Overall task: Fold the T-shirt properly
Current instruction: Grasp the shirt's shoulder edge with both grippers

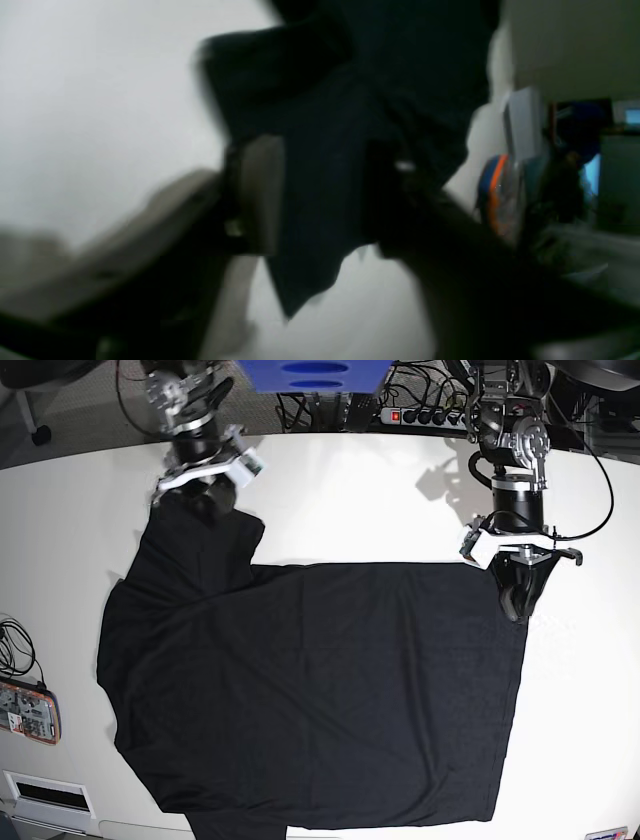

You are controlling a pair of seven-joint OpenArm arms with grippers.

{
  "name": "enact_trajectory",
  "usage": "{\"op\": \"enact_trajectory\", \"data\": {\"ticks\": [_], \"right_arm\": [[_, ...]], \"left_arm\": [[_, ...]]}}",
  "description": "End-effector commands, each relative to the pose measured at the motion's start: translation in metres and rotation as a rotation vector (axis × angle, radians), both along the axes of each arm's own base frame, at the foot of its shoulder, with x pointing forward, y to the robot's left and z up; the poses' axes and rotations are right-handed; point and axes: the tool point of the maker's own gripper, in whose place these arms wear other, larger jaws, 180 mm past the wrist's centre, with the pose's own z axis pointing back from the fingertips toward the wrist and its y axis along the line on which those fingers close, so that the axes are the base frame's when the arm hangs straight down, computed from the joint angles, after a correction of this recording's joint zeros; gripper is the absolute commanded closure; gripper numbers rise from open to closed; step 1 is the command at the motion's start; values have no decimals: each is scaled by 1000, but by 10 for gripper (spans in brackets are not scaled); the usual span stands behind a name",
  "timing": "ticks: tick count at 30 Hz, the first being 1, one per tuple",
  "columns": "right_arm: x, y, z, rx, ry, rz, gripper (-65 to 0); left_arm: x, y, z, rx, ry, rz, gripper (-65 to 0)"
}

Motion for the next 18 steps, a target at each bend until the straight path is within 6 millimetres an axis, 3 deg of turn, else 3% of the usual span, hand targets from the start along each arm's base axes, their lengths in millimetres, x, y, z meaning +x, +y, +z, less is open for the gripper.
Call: {"op": "enact_trajectory", "data": {"ticks": [1, 8, 11, 18], "right_arm": [[1, 4, 5, -23, -10, 22, -312], [-15, 20, -15, -130, 132, 93, -310], [-23, 18, -25, -198, 216, 110, -310], [-15, 5, -29, -306, 271, 108, -309]], "left_arm": [[1, -1, 13, 14, -45, -8, -178], [-2, -1, 8, 15, -29, -7, -184], [-3, -1, 8, 12, -28, -5, -185], [-3, 0, 8, 12, -27, -2, -185]]}}
